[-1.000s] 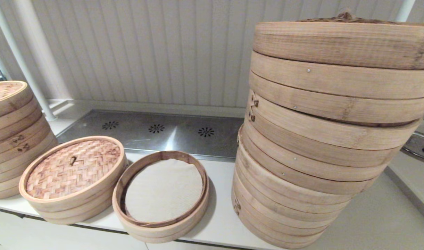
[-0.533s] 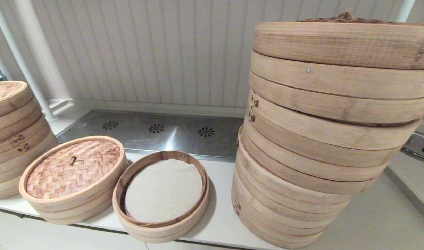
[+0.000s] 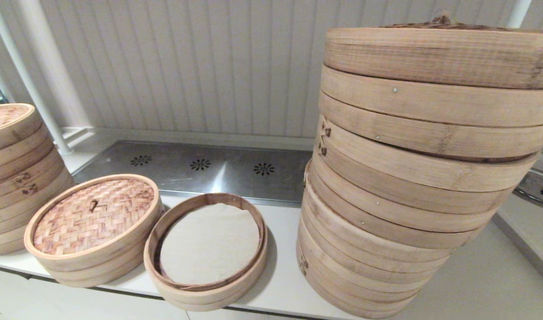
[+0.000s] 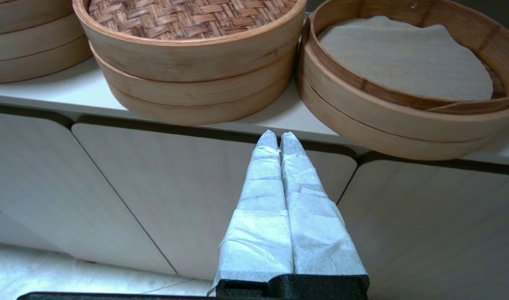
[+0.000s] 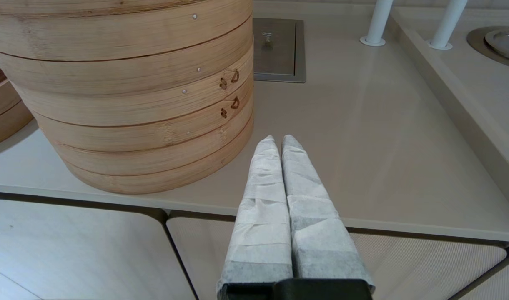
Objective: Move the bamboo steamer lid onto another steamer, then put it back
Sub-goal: Pick up the steamer
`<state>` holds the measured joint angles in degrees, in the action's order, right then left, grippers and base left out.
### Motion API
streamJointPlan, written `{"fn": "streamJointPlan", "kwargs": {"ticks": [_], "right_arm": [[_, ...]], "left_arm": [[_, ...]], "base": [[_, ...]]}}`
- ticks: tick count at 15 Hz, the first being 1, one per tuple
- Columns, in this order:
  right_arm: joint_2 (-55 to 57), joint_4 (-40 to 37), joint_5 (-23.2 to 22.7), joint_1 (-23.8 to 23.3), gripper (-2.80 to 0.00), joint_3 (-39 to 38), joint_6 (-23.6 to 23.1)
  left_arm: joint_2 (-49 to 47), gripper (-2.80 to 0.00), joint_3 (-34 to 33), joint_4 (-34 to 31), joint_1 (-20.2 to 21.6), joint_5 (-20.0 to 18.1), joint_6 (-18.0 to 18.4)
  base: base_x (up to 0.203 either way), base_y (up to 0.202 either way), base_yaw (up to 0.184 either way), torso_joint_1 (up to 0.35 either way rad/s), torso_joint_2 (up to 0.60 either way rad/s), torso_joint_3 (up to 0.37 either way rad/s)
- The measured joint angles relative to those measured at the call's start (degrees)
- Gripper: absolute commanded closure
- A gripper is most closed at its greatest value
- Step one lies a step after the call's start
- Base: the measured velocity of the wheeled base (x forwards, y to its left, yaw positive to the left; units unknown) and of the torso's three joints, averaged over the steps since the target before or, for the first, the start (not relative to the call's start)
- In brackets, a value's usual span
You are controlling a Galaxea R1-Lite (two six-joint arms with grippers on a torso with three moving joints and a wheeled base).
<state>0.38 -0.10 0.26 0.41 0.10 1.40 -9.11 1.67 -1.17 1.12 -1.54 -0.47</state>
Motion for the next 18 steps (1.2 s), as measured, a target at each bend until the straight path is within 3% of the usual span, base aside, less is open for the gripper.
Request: {"fn": "streamJointPlan", "kwargs": {"ticks": [6, 18], "right_arm": [[0.00, 0.00, 0.00, 0.00, 0.00, 0.00, 0.00], [0.00, 0.00, 0.00, 0.00, 0.00, 0.00, 0.00]], "left_arm": [[8.01, 0.00, 0.65, -3.46, -0.41, 1.83, -0.16], [9.11, 0.00, 0.26, -3.05, -0.59, 1.58, -1.23]], "base": [[0.000, 0.000, 0.000, 0.000, 0.00, 0.000], [0.000, 0.000, 0.000, 0.000, 0.00, 0.000]]}}
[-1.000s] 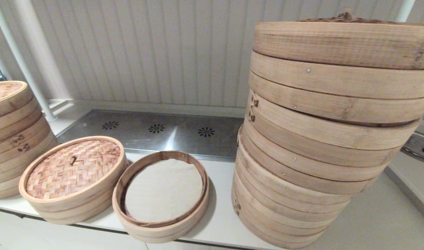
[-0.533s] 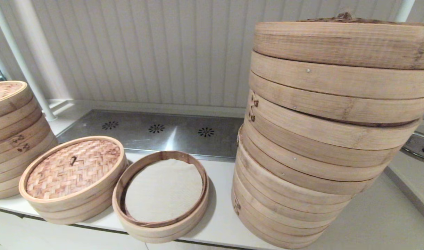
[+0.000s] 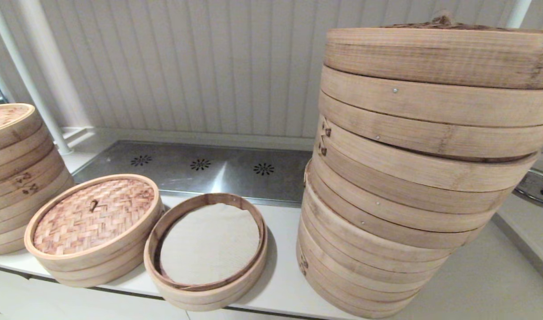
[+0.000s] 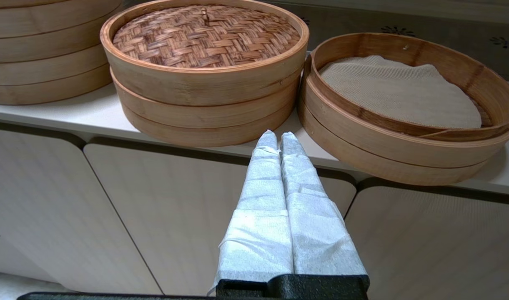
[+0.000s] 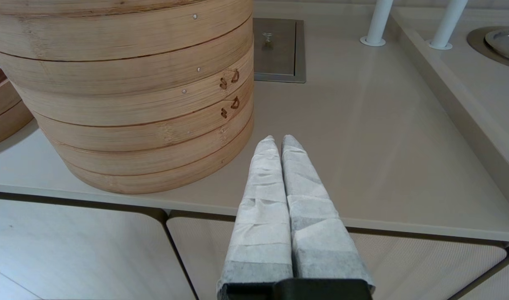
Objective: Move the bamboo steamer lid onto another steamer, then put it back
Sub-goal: Pick up the steamer
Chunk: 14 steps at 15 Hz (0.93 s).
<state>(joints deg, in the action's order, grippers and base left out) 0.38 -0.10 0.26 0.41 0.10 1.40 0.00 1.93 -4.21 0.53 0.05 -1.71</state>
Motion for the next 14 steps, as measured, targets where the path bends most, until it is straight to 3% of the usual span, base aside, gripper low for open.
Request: {"fn": "streamJointPlan", "kwargs": {"ticks": [12, 14], "right_arm": [[0.00, 0.00, 0.01, 0.00, 0.00, 0.00, 0.00], [0.00, 0.00, 0.01, 0.00, 0.00, 0.00, 0.00]], "left_arm": [[0.00, 0.00, 0.21, -0.22, -0.02, 0.32, 0.48], [-0.28, 0.00, 3.49, -1.63, -0.02, 0.57, 0.30]], "base": [[0.000, 0.000, 0.000, 0.000, 0.00, 0.000], [0.000, 0.000, 0.000, 0.000, 0.00, 0.000]]}}
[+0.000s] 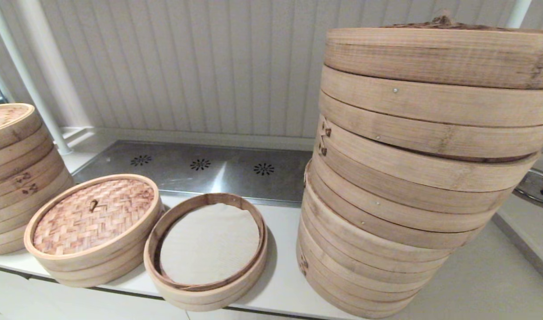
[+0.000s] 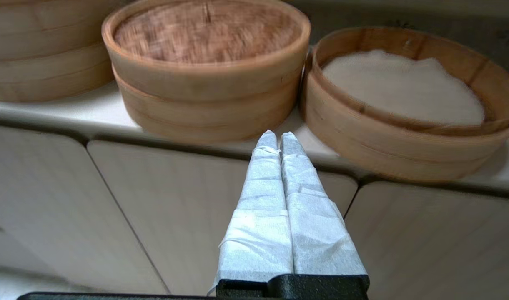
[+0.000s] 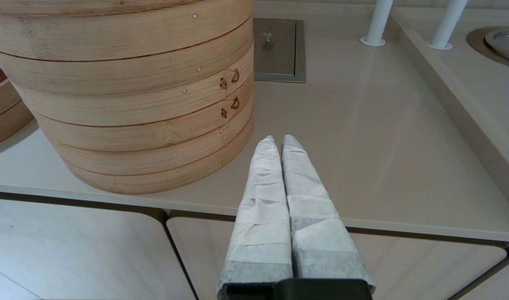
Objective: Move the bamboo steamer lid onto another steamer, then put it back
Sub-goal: Pick up the steamer
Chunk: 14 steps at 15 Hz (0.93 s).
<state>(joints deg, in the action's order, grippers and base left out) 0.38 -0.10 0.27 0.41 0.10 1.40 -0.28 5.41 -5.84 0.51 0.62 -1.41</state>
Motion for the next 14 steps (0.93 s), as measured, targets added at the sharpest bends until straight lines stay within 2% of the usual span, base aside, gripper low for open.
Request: {"fn": "streamJointPlan", "kwargs": {"ticks": [2, 5, 9, 14], "right_arm": [[0.00, 0.00, 0.00, 0.00, 0.00, 0.00, 0.00], [0.00, 0.00, -0.01, 0.00, 0.00, 0.00, -0.03], [0.00, 0.00, 0.00, 0.02, 0.00, 0.00, 0.00], [0.00, 0.00, -0.09, 0.07, 0.00, 0.00, -0.08]], "left_arm": [[-2.42, 0.00, 5.94, -1.95, 0.01, -0.23, -0.10], [-11.26, 0.00, 15.33, -3.32, 0.00, -0.49, -0.25], [-27.88, 0.00, 26.25, -4.29, 0.00, -0.64, -0.49], [-48.45, 0.00, 35.63, -7.48, 1.10, 0.78, -1.21]], "base": [[0.000, 0.000, 0.000, 0.000, 0.00, 0.000], [0.000, 0.000, 0.000, 0.000, 0.00, 0.000], [0.000, 0.000, 0.000, 0.000, 0.00, 0.000], [0.000, 0.000, 0.000, 0.000, 0.00, 0.000]]}}
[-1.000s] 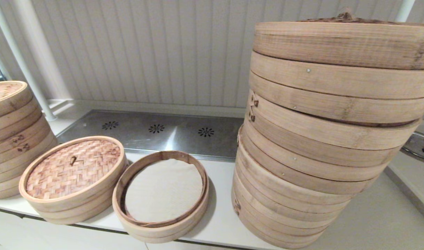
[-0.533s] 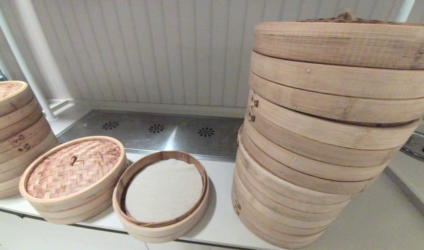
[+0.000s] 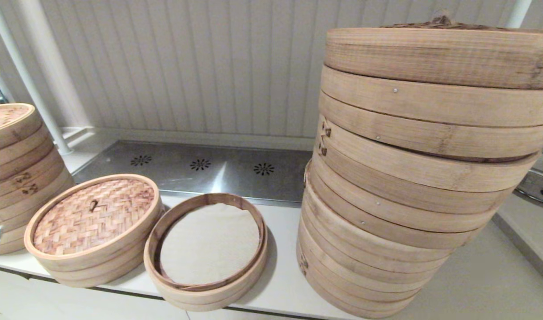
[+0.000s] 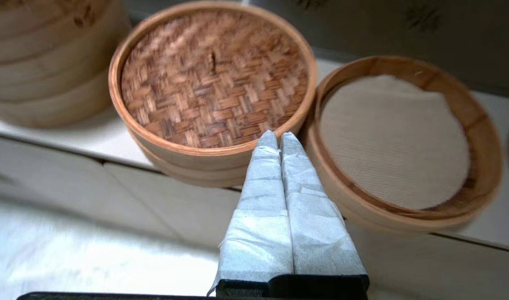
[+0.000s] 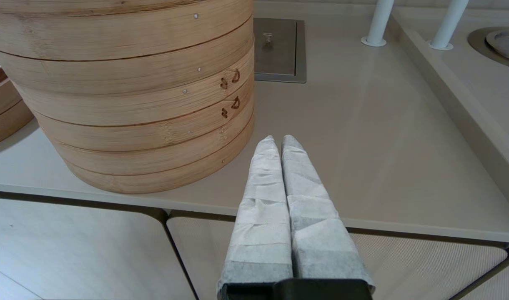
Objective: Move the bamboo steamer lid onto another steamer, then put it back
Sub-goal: Pick up the steamer
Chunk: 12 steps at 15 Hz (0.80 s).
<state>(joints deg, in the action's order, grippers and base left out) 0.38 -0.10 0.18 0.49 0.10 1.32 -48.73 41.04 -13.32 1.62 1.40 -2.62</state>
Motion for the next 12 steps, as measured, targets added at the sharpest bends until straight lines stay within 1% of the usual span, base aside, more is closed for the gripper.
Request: {"fn": "streamJointPlan", "kwargs": {"ticks": [3, 7, 8, 10, 12], "right_arm": [[0.00, 0.00, 0.02, 0.04, 0.00, 0.00, 0.00], [0.00, 0.00, 0.00, -0.07, 0.00, 0.00, 0.00], [0.00, 0.00, 0.02, -0.05, 0.00, 0.00, 0.00], [0.00, 0.00, 0.02, -0.05, 0.00, 0.00, 0.00], [0.00, 0.00, 0.00, -0.07, 0.00, 0.00, 0.00]], "left_arm": [[-11.69, 0.00, 5.40, -1.46, 3.13, -0.41, -0.76], [-25.86, 0.00, 10.49, -1.54, 7.97, -1.94, -1.15], [-29.10, -2.80, 11.72, -1.39, 9.11, -2.46, -1.21], [-34.25, -2.80, 13.94, -1.15, 10.70, -3.13, -1.29], [-37.85, -2.80, 15.95, -0.96, 11.25, -3.19, -1.30]], "base": [[0.000, 0.000, 0.000, 0.000, 0.00, 0.000], [0.000, 0.000, 0.000, 0.000, 0.00, 0.000], [0.000, 0.000, 0.000, 0.000, 0.00, 0.000], [0.000, 0.000, 0.000, 0.000, 0.00, 0.000], [0.000, 0.000, 0.000, 0.000, 0.00, 0.000]]}}
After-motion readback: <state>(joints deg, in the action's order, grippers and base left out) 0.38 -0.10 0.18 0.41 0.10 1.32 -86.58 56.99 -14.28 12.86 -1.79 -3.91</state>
